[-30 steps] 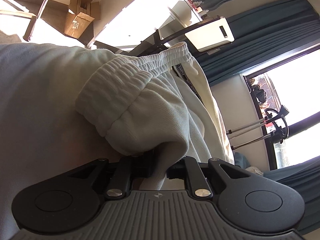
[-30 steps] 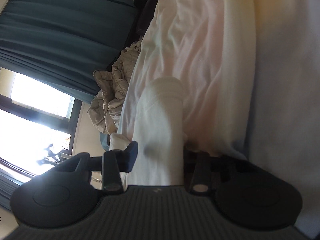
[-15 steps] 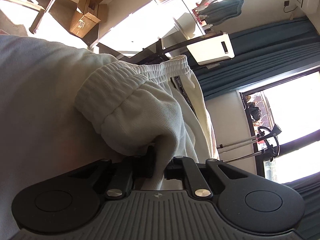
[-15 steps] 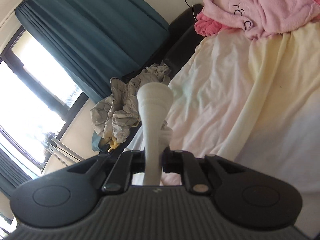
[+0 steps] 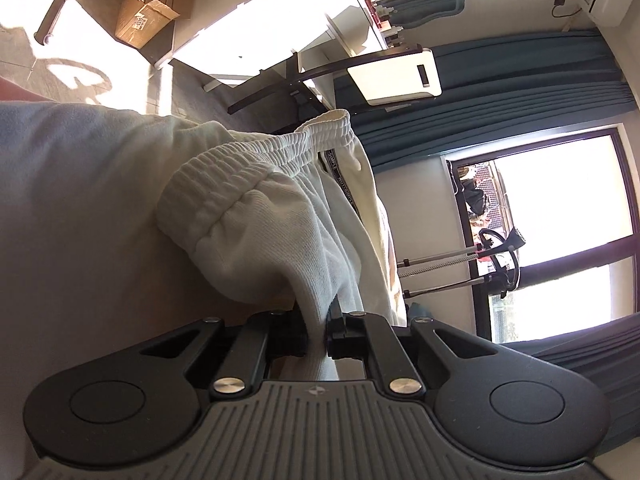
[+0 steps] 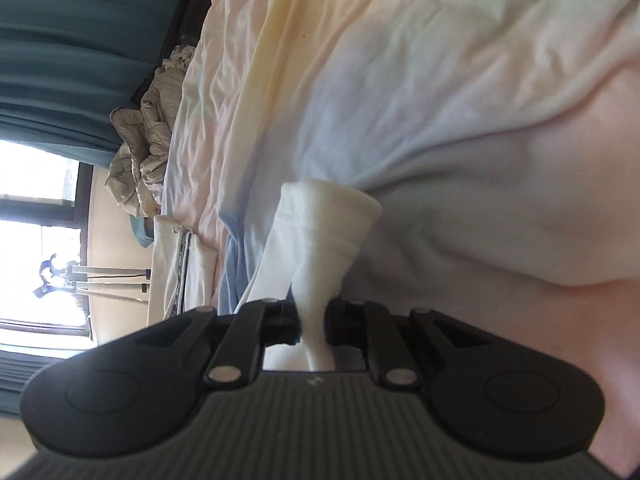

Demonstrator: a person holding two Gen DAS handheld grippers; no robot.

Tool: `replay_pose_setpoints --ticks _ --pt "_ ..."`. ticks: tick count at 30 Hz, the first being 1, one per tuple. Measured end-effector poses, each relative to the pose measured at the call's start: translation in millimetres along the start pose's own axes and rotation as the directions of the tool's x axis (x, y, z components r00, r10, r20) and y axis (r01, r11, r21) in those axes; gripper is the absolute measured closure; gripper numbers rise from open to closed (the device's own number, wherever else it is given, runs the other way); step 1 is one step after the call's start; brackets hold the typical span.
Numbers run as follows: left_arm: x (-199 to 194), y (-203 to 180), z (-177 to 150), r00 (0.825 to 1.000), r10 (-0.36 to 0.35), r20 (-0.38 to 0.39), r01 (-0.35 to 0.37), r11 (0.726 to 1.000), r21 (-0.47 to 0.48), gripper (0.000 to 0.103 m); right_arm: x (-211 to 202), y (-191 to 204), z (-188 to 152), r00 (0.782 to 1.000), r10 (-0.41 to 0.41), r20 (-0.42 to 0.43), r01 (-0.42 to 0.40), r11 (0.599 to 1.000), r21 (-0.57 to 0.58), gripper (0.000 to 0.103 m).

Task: Fold clothes

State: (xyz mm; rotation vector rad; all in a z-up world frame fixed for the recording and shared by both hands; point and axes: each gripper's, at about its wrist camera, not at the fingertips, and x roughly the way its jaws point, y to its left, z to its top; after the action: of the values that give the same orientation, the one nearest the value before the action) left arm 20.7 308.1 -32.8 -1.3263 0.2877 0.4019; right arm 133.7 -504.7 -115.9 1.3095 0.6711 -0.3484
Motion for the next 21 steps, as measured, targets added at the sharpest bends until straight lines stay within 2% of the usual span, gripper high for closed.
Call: replay_pose_setpoints --ticks 3,4,6,9,14,16,18,21 --pt "1.9 2.5 0.8 1.0 0.005 -0.008 -0.005 1.0 -0.003 0.094 -8.3 2.4 -4.3 0.999 -0.023 0.036 0.024 0.999 -0.036 0.079" --pt "2.5 3.3 1.1 1.0 0.006 -0.01 -0.006 1.0 -0.004 0.094 -11.9 4.1 -5.3 0.996 -0.046 0.071 0.05 0.998 -0.047 0.071" --pt "3.7 5.0 1.7 1.0 0.009 -0.015 -0.009 1.0 -0.006 0.093 -18.4 7.3 -6.6 0.987 -0.086 0.138 0.096 0.993 -0.068 0.069" --pt "5.6 7.5 2.5 1.0 0.014 -0.023 -0.014 1.0 -0.009 0.093 -18.7 7.7 -1.4 0.975 -0.082 0.204 0.105 0.989 -0.102 0.069" --pt "7.7 12.2 3.0 0.999 0.016 -0.033 -0.017 0.999 -0.027 0.093 -9.8 3.7 10.2 0.98 -0.028 0.196 0.05 0.992 -0.112 0.092" --pt "7.5 13.1 2.7 0.999 0.015 -0.032 -0.016 0.999 -0.035 0.093 -15.7 13.4 10.4 0.974 0.036 0.223 -0.002 0.988 -0.154 0.093" --pt "8.0 12.4 3.3 0.999 0.018 -0.03 -0.019 0.999 -0.032 0.093 -22.0 29.0 7.9 0.965 0.072 0.252 -0.012 0.973 -0.23 0.093" --pt "8.8 11.9 4.3 0.999 0.018 -0.031 -0.019 0.999 -0.037 0.093 -17.9 46.2 4.2 0.964 0.046 0.262 0.033 0.957 -0.289 0.092"
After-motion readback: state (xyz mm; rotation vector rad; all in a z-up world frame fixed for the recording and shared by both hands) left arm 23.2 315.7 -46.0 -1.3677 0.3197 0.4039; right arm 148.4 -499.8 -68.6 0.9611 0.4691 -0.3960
